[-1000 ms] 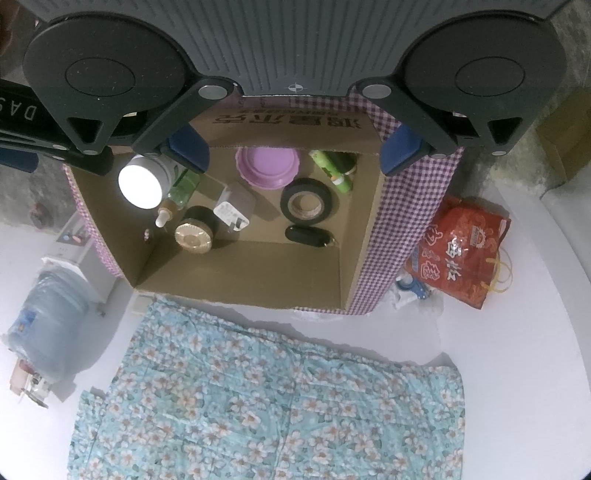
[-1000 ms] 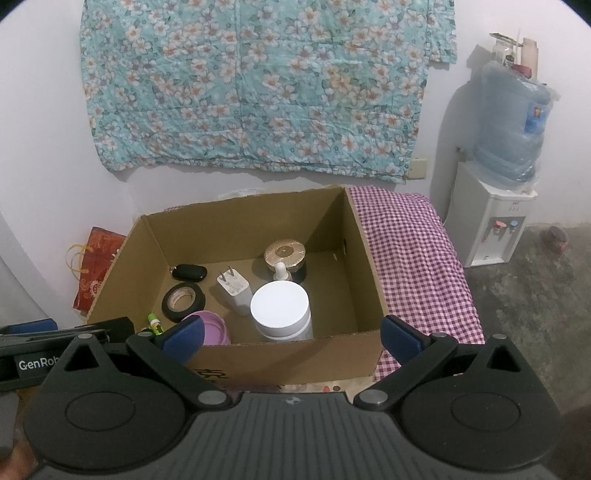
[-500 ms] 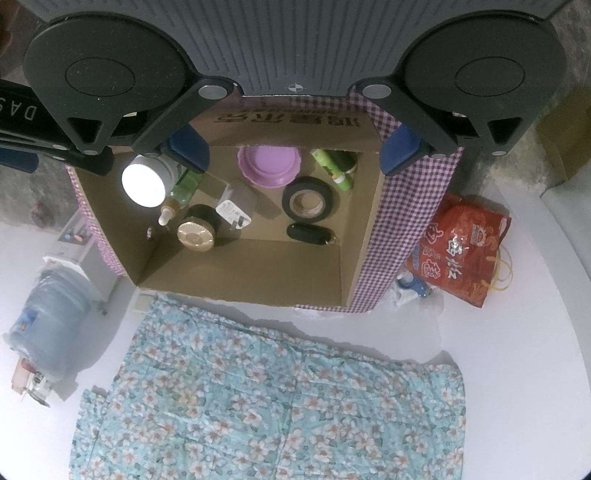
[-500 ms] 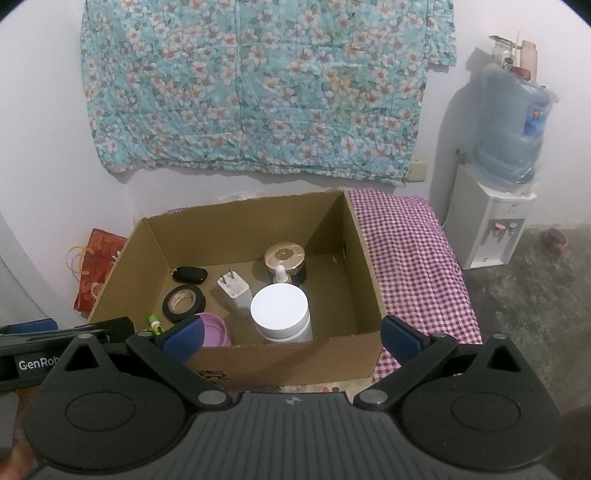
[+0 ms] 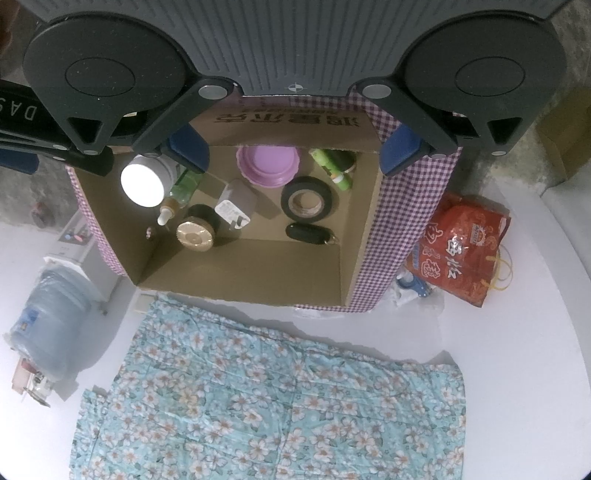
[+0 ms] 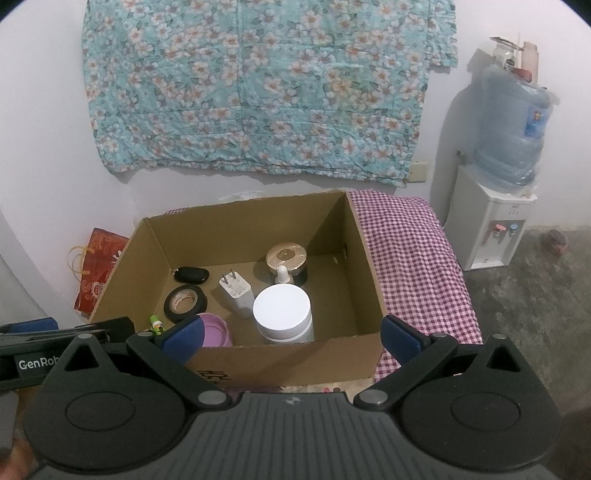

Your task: Organize rigid objects

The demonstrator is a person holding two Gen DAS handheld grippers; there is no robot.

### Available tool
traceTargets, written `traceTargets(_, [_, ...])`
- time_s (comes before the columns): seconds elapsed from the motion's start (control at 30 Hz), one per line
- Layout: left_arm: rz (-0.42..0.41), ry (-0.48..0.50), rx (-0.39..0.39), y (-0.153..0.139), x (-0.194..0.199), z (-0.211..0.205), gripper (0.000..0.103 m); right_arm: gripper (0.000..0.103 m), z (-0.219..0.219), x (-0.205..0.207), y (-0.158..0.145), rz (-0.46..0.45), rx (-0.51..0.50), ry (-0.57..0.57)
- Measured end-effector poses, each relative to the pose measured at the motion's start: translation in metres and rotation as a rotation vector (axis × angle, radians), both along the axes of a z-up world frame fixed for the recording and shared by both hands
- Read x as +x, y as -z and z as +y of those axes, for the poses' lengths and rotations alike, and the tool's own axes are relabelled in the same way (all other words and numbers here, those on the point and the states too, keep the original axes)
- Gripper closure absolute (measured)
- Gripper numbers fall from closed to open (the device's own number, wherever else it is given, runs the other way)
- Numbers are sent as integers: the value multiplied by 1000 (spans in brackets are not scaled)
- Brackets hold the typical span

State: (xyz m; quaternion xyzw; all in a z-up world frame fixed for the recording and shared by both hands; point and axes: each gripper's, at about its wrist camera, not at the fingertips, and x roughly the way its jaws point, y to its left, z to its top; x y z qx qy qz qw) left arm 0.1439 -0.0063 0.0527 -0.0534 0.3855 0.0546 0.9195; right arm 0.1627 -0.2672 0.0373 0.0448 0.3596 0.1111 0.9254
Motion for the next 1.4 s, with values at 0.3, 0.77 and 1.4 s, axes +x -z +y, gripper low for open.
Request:
traceTargets(0.3, [-3,2,5,-3,0,-1,4,0,1,0,0,0,0,1])
traceTargets(0.77, [-5,3,6,-3,0,-1,4,0,1,-2,0,-1,2,1])
traceTargets(1.4, [-5,3,6,-6,0,-1,4,0,2,-3,0,-2,1,3])
